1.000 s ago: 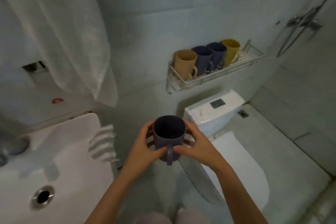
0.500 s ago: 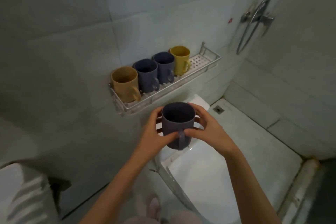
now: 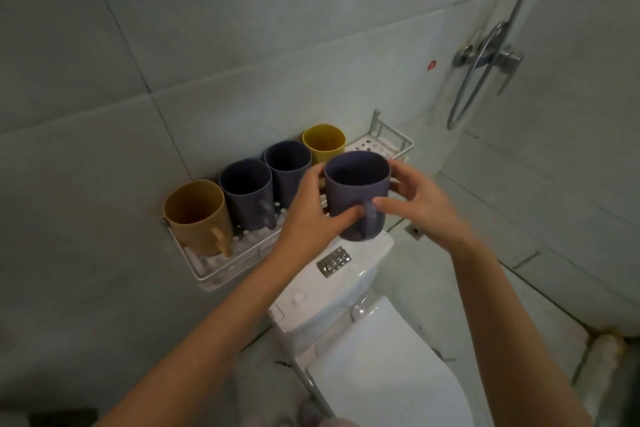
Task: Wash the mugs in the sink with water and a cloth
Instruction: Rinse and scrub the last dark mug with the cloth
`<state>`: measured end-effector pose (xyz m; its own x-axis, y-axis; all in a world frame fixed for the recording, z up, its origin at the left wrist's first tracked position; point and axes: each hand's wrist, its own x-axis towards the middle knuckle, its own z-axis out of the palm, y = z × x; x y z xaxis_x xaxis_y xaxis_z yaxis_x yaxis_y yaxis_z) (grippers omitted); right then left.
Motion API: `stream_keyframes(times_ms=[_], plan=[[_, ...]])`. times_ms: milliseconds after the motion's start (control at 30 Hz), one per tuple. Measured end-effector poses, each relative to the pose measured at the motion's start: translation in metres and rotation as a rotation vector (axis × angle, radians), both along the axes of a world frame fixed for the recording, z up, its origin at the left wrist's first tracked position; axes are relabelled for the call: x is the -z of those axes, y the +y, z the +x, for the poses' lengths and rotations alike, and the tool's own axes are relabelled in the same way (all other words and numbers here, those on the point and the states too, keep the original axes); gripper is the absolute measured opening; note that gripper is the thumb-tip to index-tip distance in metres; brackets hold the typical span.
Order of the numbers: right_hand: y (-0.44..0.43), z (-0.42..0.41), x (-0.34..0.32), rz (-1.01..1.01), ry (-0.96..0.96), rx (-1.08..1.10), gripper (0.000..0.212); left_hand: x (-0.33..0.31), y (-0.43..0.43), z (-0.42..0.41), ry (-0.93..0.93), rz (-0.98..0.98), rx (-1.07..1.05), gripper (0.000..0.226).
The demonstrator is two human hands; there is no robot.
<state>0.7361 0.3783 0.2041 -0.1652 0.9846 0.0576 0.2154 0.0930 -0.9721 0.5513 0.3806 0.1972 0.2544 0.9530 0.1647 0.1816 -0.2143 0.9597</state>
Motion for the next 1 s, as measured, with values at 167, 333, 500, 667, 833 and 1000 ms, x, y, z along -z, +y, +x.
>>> stream_keyframes(times_ms=[167, 333, 500, 667, 833, 1000], plan=[[0.067, 0.039, -0.020, 0.012, -0.039, -0.076, 0.062, -0.018, 0.061, 0.020, 0.081, 0.059, 0.014, 0.059], [0.124, 0.066, -0.034, 0.029, -0.141, -0.150, 0.062, -0.029, 0.120, 0.043, 0.172, 0.012, -0.040, 0.048], [0.174, 0.088, -0.024, 0.024, -0.238, -0.186, 0.055, -0.023, 0.158, 0.061, 0.354, 0.083, -0.092, 0.059], [0.206, 0.092, -0.005, 0.018, -0.364, -0.239, 0.061, -0.004, 0.175, 0.071, 0.512, 0.147, -0.156, 0.054], [0.223, 0.087, 0.017, -0.042, -0.368, -0.295, 0.068, 0.016, 0.176, 0.072, 0.678, 0.212, -0.262, 0.058], [0.231, 0.078, 0.035, -0.084, -0.375, -0.299, 0.070, 0.025, 0.178, 0.069, 0.853, 0.232, -0.317, 0.045]])
